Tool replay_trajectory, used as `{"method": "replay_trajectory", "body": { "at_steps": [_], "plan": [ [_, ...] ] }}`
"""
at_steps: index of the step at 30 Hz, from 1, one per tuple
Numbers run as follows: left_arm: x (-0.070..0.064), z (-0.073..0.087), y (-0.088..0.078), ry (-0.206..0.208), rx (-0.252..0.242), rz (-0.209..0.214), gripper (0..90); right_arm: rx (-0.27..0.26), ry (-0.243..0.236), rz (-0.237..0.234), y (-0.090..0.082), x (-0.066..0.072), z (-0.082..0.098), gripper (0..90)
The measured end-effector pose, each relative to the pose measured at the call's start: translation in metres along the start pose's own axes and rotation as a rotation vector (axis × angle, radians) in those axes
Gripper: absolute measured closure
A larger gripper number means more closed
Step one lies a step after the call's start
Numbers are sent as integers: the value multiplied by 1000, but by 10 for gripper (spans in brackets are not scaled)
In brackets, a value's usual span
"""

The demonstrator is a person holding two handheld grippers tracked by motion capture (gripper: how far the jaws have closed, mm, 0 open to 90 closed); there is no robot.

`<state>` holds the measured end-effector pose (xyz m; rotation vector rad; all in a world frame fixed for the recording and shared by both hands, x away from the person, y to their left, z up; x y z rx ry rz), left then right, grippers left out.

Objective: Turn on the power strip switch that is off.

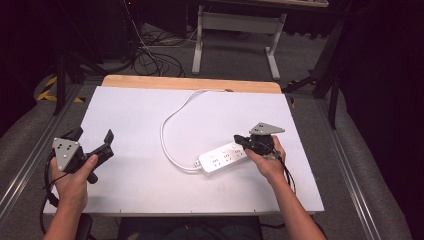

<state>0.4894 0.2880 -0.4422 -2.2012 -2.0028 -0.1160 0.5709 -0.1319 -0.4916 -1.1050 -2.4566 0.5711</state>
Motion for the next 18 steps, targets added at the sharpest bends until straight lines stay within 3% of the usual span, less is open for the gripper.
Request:
{"method": "replay_trajectory", "body": {
  "at_steps": [7,13,18],
  "plan": [
    [0,0,0,0,-1,0,101,-80,12,-35,-14,4,-10,856],
    [0,0,0,-1,-1,1,101,-111,18,-52,-19,4,-14,805],
    [1,0,0,-5,-1,0,101,-169,25,-60,-26,4,-20,682]
  ]
}}
Point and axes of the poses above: each handheld gripper's, and its own axes: y roughly forward along the jaws, z roughly out of its underside, x roughly to its left, the point moved 9 cm from there along y, roughly forward along the jaws, and after that the axes turned 13 degrees about y, right-handed, at the moved point
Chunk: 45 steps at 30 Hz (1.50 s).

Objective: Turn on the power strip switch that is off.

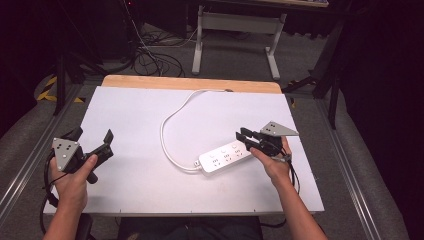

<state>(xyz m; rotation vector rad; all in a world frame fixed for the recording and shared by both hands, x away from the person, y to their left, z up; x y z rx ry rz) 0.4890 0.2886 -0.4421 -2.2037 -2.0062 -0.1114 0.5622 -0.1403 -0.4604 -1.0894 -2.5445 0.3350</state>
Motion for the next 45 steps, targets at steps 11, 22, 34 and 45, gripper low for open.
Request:
{"method": "replay_trajectory", "body": {
  "at_steps": [11,22,34,45],
  "plan": [
    [0,0,0,0,0,0,101,-72,35,-4,-12,-5,-10,534],
    [0,0,0,0,0,0,101,-117,53,8,-20,-9,-16,376],
    [1,0,0,2,-2,-2,101,-115,70,-2,-22,-8,-15,231],
    [1,0,0,4,0,-3,101,-203,21,-19,-34,-12,-18,86]
  ]
}}
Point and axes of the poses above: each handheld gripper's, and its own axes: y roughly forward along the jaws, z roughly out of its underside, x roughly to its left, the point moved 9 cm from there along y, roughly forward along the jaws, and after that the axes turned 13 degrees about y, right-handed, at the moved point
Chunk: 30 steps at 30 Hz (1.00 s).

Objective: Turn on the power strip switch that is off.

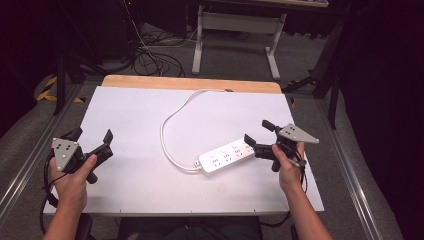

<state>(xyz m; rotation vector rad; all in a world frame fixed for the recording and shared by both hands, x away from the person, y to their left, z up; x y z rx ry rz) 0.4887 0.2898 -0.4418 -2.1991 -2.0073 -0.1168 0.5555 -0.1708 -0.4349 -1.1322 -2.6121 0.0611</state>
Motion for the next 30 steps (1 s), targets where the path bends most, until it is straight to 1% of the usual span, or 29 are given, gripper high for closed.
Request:
{"method": "replay_trajectory", "body": {
  "at_steps": [2,4,7,10,12,14,18,26,30],
  "plan": [
    [1,0,0,-4,-3,-3,101,-57,13,-4,-6,-2,-4,62],
    [1,0,0,-3,-2,-3,101,-89,24,-12,-12,-3,-5,50],
    [0,0,0,-3,-3,-2,101,-117,42,-22,-19,-5,-5,45],
    [0,-1,0,-1,-4,1,101,-138,44,-14,-23,-8,-7,46],
    [0,-1,1,1,-5,0,101,-144,40,-7,-23,-9,-7,48],
    [0,-1,0,-5,-6,-3,101,-143,26,2,-23,-10,-6,52],
    [1,-1,0,-2,-7,-3,100,-141,26,7,-23,-10,-5,54],
    [0,-1,0,-5,-6,-4,100,-147,26,1,-24,-10,-6,54],
    [1,-1,0,0,-6,-4,100,-150,28,-5,-24,-10,-7,54]
  ]
}}
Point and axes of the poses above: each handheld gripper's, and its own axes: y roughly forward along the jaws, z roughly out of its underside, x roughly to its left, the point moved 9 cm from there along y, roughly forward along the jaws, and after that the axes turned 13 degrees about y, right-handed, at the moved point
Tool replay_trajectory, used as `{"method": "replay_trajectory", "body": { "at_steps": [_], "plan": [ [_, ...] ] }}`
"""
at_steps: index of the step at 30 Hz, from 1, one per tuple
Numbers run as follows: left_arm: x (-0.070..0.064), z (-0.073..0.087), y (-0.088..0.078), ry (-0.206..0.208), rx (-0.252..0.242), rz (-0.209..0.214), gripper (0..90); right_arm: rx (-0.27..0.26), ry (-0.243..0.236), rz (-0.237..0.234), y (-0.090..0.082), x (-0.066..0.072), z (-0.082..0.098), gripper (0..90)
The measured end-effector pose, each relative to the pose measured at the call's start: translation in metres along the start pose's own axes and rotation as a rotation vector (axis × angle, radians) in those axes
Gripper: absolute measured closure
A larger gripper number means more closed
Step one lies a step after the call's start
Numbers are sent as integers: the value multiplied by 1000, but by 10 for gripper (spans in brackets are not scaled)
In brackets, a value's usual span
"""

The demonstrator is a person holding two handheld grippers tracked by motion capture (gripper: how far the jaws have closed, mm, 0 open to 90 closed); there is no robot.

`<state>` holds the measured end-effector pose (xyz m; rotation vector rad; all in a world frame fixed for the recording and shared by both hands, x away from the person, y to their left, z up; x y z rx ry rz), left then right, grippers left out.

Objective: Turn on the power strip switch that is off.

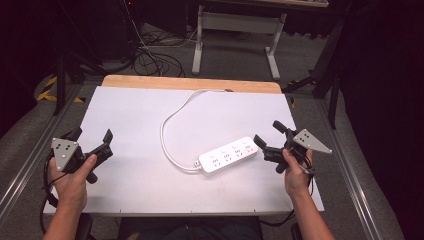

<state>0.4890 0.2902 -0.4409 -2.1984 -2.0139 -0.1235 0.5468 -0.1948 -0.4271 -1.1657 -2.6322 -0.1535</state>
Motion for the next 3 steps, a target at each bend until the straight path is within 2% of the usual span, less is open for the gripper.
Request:
{"method": "replay_trajectory", "body": {
  "at_steps": [3],
  "plan": [
    [0,0,0,1,0,0,100,-3,-2,2,0,0,0,54]
  ]
}}
Point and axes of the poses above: each handheld gripper's, and its own axes: y roughly forward along the jaws, z roughly out of its underside, x roughly to its left, the point moved 9 cm from there along y, roughly forward along the jaws, and after that the axes turned 13 degrees about y, right-handed, at the moved point
